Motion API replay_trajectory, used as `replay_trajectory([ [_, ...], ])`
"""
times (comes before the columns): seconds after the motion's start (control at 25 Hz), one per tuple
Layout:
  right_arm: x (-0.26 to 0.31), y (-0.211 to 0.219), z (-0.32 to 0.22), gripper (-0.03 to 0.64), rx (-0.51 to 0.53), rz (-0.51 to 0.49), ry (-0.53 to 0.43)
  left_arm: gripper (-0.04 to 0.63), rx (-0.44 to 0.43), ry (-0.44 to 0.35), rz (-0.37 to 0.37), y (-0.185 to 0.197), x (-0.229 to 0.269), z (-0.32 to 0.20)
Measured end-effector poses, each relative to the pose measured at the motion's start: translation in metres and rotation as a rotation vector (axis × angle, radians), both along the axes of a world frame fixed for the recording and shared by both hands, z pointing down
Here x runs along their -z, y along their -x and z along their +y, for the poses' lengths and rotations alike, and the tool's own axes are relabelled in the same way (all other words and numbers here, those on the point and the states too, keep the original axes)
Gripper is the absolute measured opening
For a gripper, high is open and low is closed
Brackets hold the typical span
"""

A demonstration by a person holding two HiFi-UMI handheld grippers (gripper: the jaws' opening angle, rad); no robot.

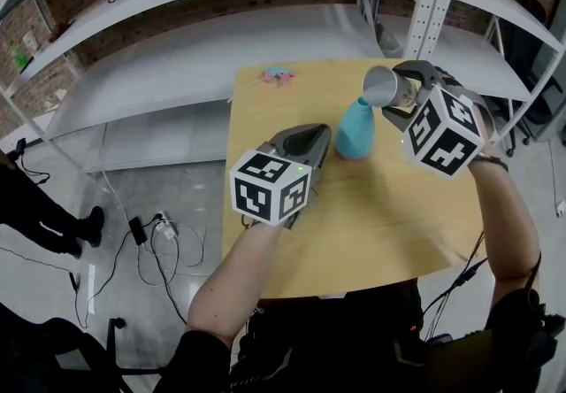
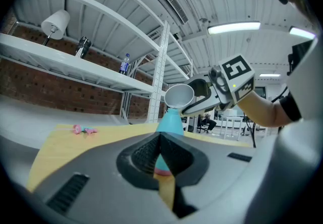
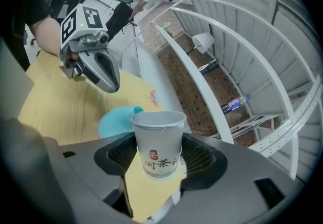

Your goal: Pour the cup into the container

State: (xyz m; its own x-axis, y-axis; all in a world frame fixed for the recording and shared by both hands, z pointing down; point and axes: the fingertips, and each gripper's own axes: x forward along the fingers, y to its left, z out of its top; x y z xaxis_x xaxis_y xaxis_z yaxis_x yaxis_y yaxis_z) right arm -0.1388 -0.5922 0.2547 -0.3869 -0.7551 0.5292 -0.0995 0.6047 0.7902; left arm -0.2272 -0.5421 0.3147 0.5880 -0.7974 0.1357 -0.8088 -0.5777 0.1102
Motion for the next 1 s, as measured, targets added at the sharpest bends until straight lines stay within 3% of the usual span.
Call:
replay_trajectory([
  [0.44,-0.0005,-0.002,-0.0022,0.282,-0.001,0.047,-0.031,0.0,-0.002,-0.009,0.002,-0.0006,0.0042,0.0011],
  [1.0,-0.0005,-0.0015,-0.0035,0.282,-0.005,0.022,-0.008,0.0,-0.006,-0.002,0.003,-0.0015,0.0022,0.001],
])
